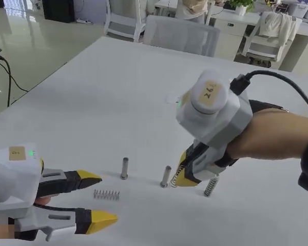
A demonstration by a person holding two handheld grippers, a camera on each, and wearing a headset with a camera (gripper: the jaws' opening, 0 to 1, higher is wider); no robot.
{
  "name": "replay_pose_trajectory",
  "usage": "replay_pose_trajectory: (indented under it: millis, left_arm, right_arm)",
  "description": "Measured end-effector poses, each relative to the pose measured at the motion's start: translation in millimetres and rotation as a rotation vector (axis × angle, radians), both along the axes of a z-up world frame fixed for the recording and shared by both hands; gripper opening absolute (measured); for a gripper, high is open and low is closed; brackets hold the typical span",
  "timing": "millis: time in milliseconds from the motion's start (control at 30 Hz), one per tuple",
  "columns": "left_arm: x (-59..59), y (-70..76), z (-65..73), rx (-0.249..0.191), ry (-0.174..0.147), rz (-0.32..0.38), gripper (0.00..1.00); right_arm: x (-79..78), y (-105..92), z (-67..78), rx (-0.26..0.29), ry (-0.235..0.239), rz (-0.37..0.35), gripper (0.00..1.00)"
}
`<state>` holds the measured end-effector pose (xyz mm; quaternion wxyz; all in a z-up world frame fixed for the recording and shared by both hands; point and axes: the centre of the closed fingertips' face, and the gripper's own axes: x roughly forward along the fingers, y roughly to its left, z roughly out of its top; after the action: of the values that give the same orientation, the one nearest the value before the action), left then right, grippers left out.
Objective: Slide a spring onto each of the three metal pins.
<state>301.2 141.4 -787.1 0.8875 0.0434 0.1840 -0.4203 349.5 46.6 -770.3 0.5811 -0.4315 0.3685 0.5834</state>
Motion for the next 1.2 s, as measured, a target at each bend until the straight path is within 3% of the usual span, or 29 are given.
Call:
replay_pose_trajectory:
  millis: [500,1000,1200]
  left_arm:
    - [-2.9,-3.3,-0.5,-0.006,0.001,0.013,0.46]
    - [-2.5,-3.1,-0.9,-0.008,0.001,0.021,0.46]
    - [-2.6,-2.9,-1.1,-0.009,0.003,0.02,0.46]
  right_arm:
    - [22.1,0.0,-0.1,-0.028,-0.018,-0.004,0.08]
    - [45.5,12.9,-13.1,-0.038,-0.058,-0.001,0.08]
    - [48.7,15.4,-19.2,-0.04,-0.049,-0.008,0.08]
